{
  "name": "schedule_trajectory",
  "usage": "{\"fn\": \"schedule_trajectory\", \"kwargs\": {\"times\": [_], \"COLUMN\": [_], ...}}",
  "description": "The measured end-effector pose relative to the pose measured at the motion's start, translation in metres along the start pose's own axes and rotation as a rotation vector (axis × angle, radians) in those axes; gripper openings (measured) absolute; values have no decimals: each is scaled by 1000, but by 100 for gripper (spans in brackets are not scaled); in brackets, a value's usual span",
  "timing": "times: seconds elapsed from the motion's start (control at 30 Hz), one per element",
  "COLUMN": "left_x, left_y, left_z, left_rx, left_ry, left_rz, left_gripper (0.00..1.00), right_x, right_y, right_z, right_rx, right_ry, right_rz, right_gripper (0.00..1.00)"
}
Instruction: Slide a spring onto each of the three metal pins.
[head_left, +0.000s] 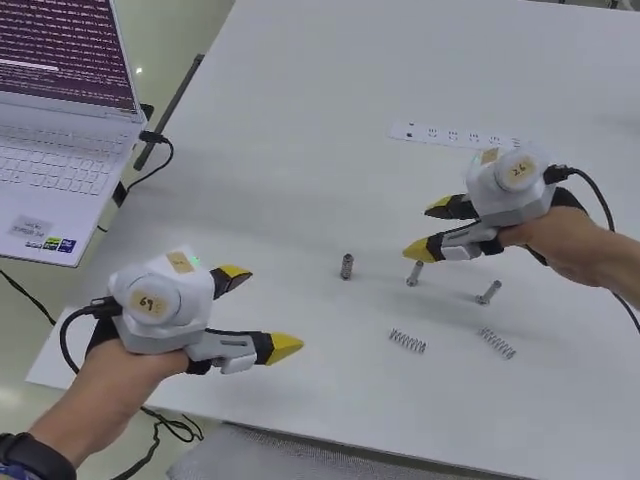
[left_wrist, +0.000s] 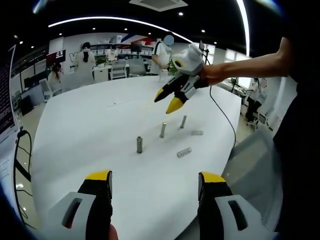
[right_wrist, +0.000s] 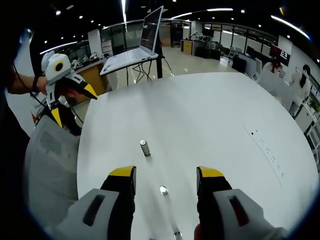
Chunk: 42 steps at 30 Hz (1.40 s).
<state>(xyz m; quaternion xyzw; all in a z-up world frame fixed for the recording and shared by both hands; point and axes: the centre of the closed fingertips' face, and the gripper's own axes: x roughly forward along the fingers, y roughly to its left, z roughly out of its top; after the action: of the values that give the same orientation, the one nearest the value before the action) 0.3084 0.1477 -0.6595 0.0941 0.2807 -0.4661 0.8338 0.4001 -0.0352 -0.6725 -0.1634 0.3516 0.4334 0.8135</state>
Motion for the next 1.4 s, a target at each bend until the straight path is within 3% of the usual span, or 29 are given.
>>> {"fn": "schedule_trajectory", "kwargs": {"times": [0.23, 0.7, 1.4], "left_x": [2, 7, 14], "left_y": [0, -5, -6], "left_z": [2, 10, 16], "left_rx": [5, 17, 35], "left_ry": [1, 2, 8], "left_rz": [-6, -23, -44], "left_gripper": [66, 66, 66], "right_x": [-22, -56, -99], "right_y": [-5, -5, 27], "right_z": [-13, -49, -102], "right_rx": [89, 196, 305], "right_ry": [-59, -98, -141], "right_rz": [-43, -120, -211], "right_gripper": [50, 55, 61]}}
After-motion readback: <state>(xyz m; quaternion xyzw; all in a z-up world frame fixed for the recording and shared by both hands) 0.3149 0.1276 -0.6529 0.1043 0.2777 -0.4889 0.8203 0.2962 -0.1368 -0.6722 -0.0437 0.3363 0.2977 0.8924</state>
